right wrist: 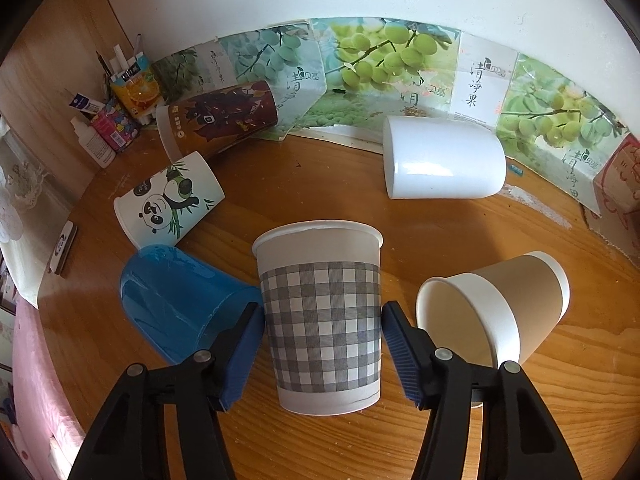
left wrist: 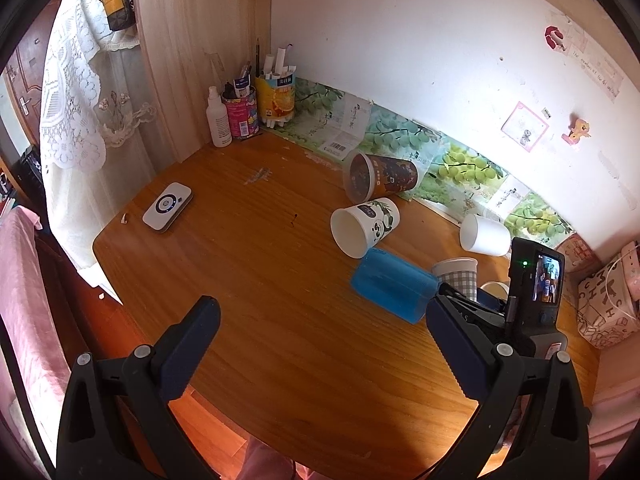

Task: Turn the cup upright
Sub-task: 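Close the right gripper around the checkered cup's body, then lift the checkered cup with the right gripper and rotate it upright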

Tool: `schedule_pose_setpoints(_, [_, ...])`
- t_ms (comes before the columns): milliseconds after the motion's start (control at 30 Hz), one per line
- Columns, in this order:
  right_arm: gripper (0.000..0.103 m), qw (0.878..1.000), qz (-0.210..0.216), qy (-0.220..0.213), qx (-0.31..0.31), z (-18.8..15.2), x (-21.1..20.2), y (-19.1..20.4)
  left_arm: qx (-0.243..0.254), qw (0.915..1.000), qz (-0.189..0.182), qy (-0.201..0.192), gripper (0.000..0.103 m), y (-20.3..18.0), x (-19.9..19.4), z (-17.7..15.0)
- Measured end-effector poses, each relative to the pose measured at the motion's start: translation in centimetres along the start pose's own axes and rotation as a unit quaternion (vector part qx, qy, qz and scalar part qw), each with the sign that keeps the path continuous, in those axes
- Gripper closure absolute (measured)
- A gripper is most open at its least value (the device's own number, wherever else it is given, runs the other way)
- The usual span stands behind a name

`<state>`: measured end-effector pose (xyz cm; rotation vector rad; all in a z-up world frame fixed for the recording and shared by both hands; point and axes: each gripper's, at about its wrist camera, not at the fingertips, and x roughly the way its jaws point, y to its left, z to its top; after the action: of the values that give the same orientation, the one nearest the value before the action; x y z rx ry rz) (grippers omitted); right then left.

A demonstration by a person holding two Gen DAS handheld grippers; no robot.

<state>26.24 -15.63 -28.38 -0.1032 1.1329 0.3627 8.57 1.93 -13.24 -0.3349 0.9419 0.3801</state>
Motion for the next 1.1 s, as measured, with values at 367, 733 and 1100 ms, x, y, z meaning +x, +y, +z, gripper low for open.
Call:
schedule_pose_setpoints(367, [0.042,0.999,-0.022,0.004,0.036,-1.0,-1.4,0.1,-0.003,0.9989,-0.037,-0.027,0.000,2.3,-0.9,1.6])
schedule_pose_setpoints(733, [0.042,0.994,-0.068,-0.007,0.089,-3.9,-3.4,2.0,0.047,0.9943,-0.093,-0.022,0.001,4.8,-1.1,2.9])
schedule_pose_setpoints(1100, [0.042,0.982,-0.117,-0.019,0.144,-8.9,-5.2,4.8,0.119,0.9801,-0.158,-0.016,0.000,6.3,-1.2,4.0])
